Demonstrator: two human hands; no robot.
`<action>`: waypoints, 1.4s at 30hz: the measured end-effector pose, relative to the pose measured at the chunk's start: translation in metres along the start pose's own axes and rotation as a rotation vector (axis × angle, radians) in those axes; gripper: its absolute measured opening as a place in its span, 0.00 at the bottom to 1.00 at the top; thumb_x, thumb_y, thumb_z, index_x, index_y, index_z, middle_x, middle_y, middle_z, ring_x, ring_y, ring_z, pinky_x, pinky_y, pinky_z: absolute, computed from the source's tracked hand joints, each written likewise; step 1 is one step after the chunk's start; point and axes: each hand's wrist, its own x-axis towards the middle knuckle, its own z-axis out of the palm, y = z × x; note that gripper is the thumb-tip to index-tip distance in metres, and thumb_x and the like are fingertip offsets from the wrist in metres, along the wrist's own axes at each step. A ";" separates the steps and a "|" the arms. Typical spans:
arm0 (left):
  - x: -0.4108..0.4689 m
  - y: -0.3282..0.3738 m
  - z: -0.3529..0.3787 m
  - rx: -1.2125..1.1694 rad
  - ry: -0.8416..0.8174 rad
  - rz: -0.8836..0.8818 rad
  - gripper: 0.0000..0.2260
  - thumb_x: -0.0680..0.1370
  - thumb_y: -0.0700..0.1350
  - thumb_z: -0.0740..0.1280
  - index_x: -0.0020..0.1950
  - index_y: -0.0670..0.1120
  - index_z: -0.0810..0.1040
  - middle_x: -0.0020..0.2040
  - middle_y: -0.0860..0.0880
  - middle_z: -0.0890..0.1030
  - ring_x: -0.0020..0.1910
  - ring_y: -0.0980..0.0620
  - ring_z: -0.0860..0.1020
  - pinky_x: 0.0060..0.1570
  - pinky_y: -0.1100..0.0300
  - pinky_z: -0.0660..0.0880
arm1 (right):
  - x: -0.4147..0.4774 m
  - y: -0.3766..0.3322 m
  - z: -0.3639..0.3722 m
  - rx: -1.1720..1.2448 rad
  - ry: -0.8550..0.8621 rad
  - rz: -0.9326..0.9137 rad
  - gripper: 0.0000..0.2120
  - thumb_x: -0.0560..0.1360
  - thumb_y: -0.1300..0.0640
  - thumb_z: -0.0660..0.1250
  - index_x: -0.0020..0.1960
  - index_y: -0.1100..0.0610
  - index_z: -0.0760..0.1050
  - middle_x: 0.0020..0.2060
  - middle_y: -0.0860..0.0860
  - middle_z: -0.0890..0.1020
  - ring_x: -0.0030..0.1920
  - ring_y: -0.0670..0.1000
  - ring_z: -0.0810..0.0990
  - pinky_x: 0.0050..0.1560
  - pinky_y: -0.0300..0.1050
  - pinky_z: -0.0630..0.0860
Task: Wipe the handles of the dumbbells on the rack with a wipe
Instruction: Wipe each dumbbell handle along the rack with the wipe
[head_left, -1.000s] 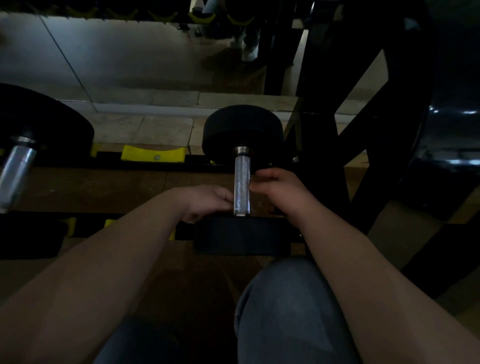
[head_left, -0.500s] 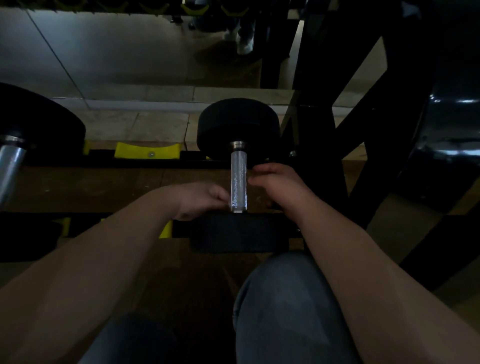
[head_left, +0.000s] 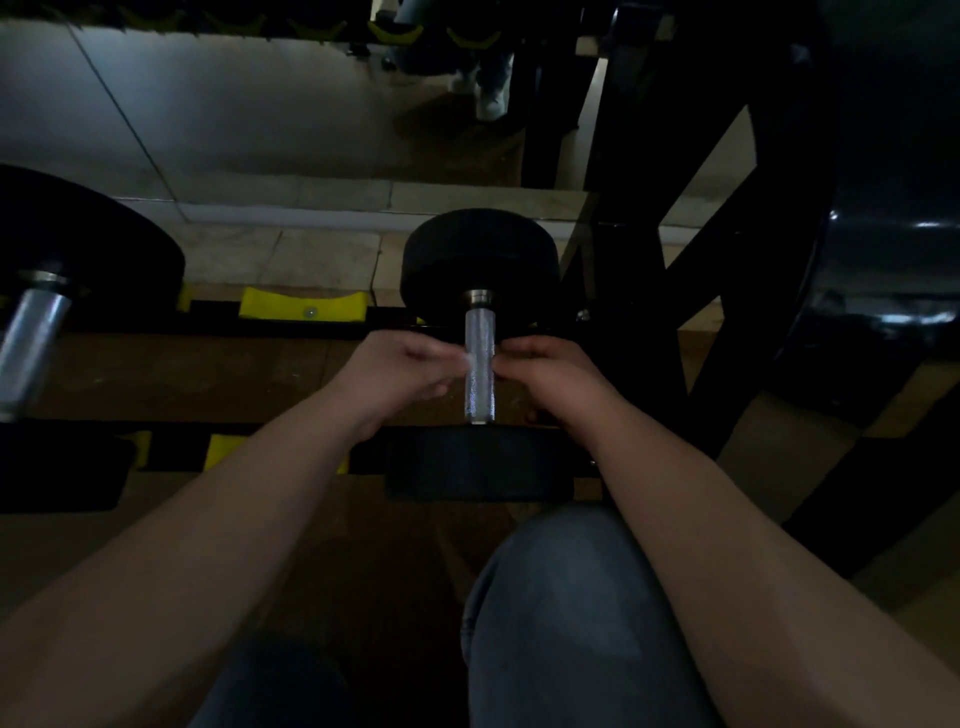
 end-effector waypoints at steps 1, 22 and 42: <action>-0.006 -0.001 -0.001 0.106 -0.033 0.029 0.06 0.73 0.47 0.76 0.50 0.51 0.87 0.47 0.55 0.87 0.49 0.59 0.84 0.48 0.64 0.79 | -0.001 0.000 0.000 -0.006 -0.002 -0.002 0.11 0.75 0.51 0.74 0.57 0.47 0.81 0.51 0.51 0.85 0.49 0.53 0.83 0.35 0.43 0.76; 0.003 0.004 0.018 0.206 0.241 0.139 0.03 0.76 0.50 0.74 0.48 0.53 0.84 0.39 0.55 0.85 0.38 0.60 0.83 0.46 0.60 0.80 | -0.002 -0.002 0.006 -0.197 0.076 -0.130 0.14 0.77 0.52 0.71 0.62 0.50 0.82 0.54 0.44 0.84 0.54 0.43 0.81 0.56 0.36 0.76; -0.004 0.009 0.026 0.360 0.224 0.042 0.04 0.77 0.52 0.71 0.48 0.55 0.84 0.45 0.58 0.85 0.47 0.60 0.82 0.50 0.60 0.78 | -0.013 -0.004 0.005 0.012 -0.019 -0.109 0.23 0.74 0.61 0.71 0.67 0.47 0.78 0.43 0.41 0.84 0.39 0.35 0.81 0.44 0.31 0.78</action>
